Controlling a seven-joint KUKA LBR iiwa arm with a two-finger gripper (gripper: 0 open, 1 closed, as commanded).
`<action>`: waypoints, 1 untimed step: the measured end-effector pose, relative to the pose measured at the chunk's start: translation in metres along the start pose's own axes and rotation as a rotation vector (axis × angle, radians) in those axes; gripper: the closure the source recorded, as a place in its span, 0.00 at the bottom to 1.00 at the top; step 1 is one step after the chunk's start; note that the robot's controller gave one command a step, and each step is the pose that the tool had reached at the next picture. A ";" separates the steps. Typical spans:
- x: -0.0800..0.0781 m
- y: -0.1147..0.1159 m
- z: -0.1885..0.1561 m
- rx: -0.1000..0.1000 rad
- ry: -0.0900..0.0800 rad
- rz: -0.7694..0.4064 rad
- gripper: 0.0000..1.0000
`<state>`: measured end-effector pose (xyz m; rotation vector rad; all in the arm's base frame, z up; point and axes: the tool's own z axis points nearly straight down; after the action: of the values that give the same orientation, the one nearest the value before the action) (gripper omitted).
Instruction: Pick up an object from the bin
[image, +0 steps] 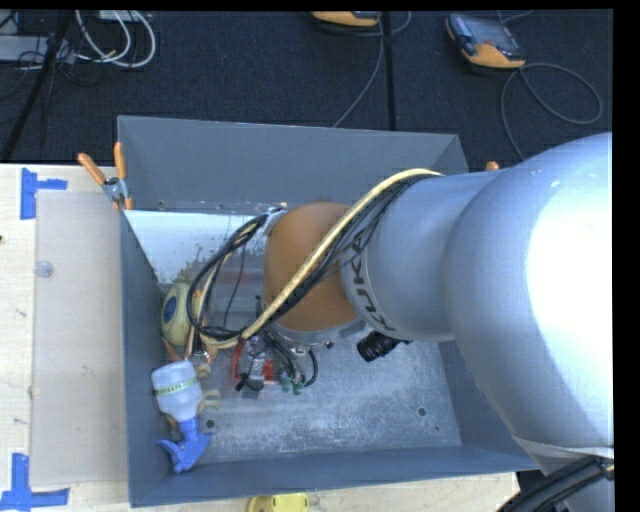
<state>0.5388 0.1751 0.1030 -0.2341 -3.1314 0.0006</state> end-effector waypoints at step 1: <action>0.000 -0.001 -0.044 0.003 0.007 -0.003 1.00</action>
Offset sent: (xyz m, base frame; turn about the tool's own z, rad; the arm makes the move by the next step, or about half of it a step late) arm 0.0069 -0.0157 0.0773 -0.0167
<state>0.5387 0.1736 0.1466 -0.2285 -3.1245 0.0051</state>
